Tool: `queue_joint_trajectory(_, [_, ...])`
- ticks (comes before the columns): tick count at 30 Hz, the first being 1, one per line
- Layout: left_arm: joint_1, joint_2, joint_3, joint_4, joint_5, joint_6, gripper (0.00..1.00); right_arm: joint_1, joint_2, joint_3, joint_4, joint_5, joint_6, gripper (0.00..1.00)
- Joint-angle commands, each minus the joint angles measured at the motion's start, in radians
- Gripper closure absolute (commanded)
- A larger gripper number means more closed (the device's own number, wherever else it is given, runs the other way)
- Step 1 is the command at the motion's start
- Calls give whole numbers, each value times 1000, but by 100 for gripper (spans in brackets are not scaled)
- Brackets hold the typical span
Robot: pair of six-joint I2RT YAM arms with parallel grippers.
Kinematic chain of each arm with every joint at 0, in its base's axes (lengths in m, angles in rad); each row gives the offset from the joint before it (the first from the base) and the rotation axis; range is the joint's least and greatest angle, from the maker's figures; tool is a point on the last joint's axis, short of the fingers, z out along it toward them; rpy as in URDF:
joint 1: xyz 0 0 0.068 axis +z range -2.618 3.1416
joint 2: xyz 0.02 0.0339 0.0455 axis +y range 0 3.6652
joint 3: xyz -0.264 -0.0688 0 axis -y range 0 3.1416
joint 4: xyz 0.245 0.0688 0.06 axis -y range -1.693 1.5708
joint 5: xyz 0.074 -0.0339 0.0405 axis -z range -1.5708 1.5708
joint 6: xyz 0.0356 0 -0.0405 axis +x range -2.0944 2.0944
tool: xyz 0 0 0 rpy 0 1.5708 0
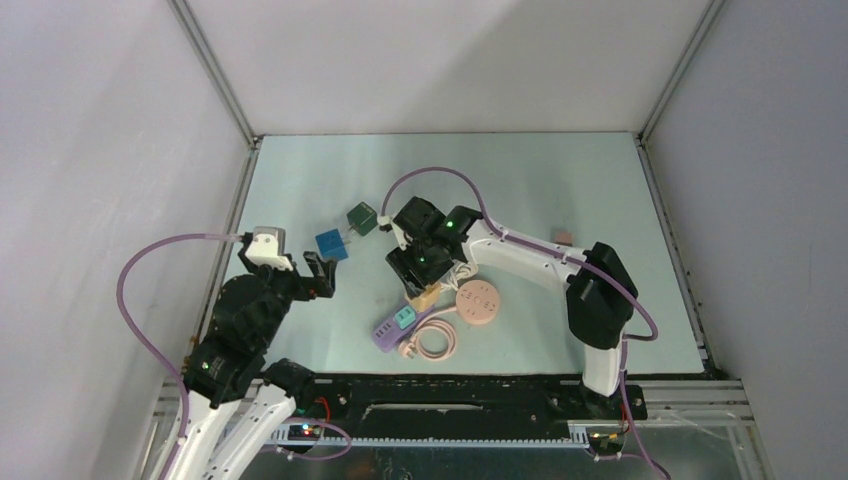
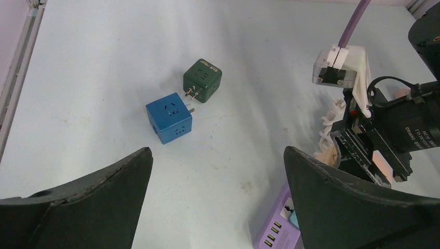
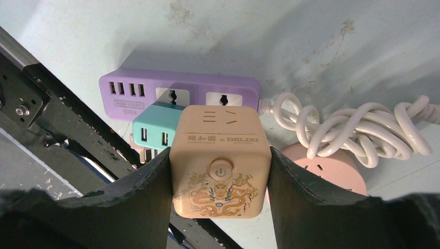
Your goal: Insert the plug
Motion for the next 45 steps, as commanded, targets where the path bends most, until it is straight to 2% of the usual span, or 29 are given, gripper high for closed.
queue_joint_trajectory(1, [8, 1, -16, 29, 20, -1, 0, 18, 20, 13, 31, 35, 26, 100])
queue_joint_trajectory(25, [8, 3, -18, 30, 33, -1, 0, 63, 66, 18, -1, 138, 32, 100])
queue_joint_trajectory(29, [8, 2, -18, 29, 34, -1, 0, 81, 76, 22, -8, 194, 24, 100])
queue_joint_trajectory(45, [7, 6, -19, 31, 40, -1, 0, 95, 108, -17, 48, 247, 10, 100])
